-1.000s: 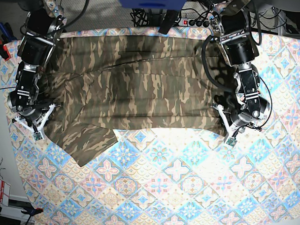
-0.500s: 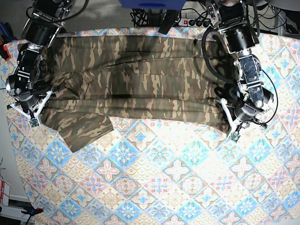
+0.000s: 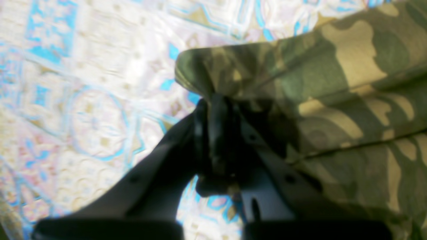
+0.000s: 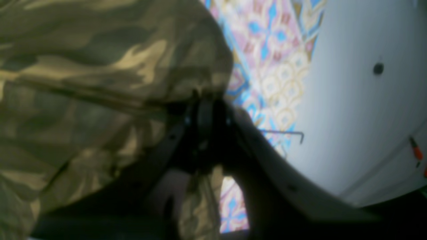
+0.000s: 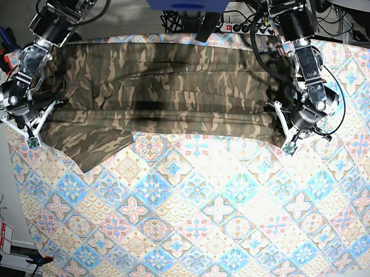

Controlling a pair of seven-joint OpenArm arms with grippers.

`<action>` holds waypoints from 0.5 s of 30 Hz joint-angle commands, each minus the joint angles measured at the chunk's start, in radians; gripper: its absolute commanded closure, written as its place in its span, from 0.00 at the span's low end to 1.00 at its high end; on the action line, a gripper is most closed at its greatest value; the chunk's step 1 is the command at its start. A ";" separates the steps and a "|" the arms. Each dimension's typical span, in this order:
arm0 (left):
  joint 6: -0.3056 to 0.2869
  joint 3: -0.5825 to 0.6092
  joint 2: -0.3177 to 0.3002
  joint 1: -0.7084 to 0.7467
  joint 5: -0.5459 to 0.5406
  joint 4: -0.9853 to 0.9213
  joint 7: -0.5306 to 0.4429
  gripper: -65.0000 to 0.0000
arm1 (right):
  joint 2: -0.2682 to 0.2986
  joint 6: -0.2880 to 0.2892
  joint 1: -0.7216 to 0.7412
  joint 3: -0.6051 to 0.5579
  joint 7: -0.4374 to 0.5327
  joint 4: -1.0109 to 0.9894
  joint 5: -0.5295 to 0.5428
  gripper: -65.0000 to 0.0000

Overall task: Fold the T-shirt properly
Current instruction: 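Drag the camouflage shirt with both grippers toward the robot base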

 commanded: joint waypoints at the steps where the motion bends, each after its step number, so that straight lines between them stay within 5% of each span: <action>1: 0.032 -0.007 -0.016 0.000 0.030 0.035 0.010 1.00 | 0.027 -0.027 -0.005 0.013 -0.018 0.024 -0.038 0.96; 9: 0.032 -0.007 -0.016 0.057 0.038 0.052 0.010 1.00 | 0.021 -0.027 -0.129 0.021 -0.019 0.103 -0.035 0.96; 15: 0.032 -0.007 -0.016 0.097 0.040 0.055 0.009 1.00 | -0.039 -0.027 -0.193 0.119 -0.021 0.189 -0.038 0.96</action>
